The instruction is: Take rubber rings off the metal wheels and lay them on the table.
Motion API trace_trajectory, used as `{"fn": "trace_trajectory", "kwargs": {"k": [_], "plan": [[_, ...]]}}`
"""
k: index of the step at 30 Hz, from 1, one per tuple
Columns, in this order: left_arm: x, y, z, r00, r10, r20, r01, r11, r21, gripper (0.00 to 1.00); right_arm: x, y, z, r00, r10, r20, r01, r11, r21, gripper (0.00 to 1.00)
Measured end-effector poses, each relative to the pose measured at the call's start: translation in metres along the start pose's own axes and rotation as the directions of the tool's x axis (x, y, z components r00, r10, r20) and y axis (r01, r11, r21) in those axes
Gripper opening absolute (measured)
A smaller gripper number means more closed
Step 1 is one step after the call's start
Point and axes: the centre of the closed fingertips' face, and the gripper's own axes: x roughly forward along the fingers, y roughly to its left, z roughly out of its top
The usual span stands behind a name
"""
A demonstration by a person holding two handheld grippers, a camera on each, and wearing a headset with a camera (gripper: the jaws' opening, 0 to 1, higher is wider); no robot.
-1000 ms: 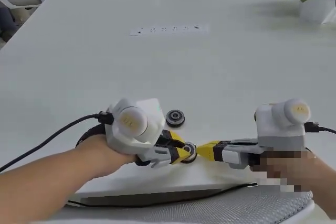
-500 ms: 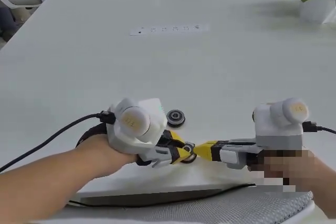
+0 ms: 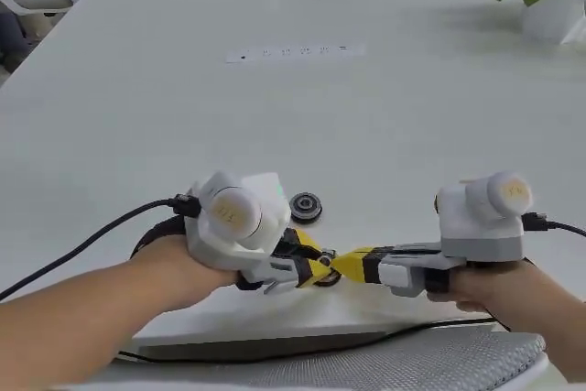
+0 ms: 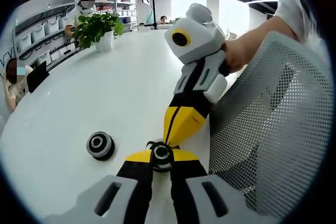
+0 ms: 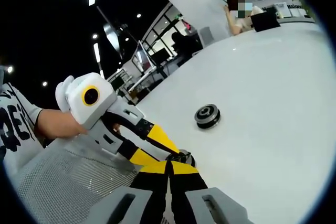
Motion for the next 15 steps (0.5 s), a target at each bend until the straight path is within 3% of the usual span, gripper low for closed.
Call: {"fn": "trace_trajectory", "kwargs": {"k": [1,3,15], "plan": [[-0.0002,-0.0001,-0.0007,1.0,0.0,-0.003,0.0,1.0,-0.002,0.06,0.0021,0.006,0.0028,0.9996,0.024,0.011,-0.024,1.0,0.0,0.0],[-0.0001,0.0004,-0.0006,1.0,0.001,0.0,-0.001,1.0,-0.004,0.06,0.0021,0.001,0.0024,1.0,0.004,-0.005,-0.004,0.999,-0.041,0.0],[0.0,0.0009,-0.0001,1.0,0.003,0.005,-0.003,1.0,-0.003,0.07,-0.0033,0.0109,0.0036,0.9988,0.047,0.011,-0.047,0.999,-0.027,0.0]]}}
